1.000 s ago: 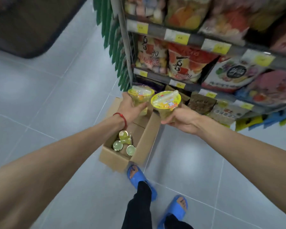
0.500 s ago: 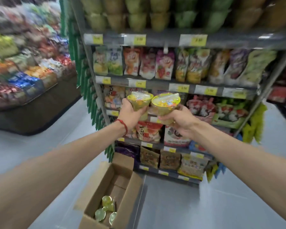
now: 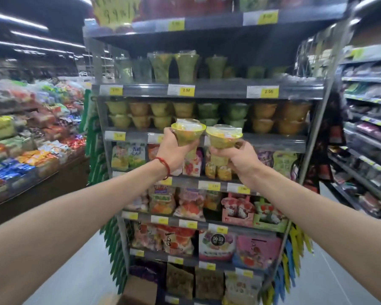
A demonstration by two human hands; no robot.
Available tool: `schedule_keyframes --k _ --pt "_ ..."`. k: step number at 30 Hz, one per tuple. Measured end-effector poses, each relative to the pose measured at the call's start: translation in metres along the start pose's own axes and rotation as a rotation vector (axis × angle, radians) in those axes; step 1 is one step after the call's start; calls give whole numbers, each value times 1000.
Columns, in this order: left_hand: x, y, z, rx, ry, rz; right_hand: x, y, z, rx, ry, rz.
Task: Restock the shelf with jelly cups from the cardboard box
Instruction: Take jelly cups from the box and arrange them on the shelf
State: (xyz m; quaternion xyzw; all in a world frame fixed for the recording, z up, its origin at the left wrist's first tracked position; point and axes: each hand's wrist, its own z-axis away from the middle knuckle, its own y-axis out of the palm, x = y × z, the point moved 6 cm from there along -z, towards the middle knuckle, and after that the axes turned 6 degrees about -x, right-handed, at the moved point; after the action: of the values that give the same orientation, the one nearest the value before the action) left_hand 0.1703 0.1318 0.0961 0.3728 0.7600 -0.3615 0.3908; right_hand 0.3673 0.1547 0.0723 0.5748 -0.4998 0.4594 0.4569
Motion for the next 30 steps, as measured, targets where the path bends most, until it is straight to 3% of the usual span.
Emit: schedule_keyframes --k 13,30 --pt "-89 14 -121 -48 272 47 113 -16 -85 -346 -259 90" --pt "-132 68 -212 -105 273 37 186 -54 -187 -422 -471 373"
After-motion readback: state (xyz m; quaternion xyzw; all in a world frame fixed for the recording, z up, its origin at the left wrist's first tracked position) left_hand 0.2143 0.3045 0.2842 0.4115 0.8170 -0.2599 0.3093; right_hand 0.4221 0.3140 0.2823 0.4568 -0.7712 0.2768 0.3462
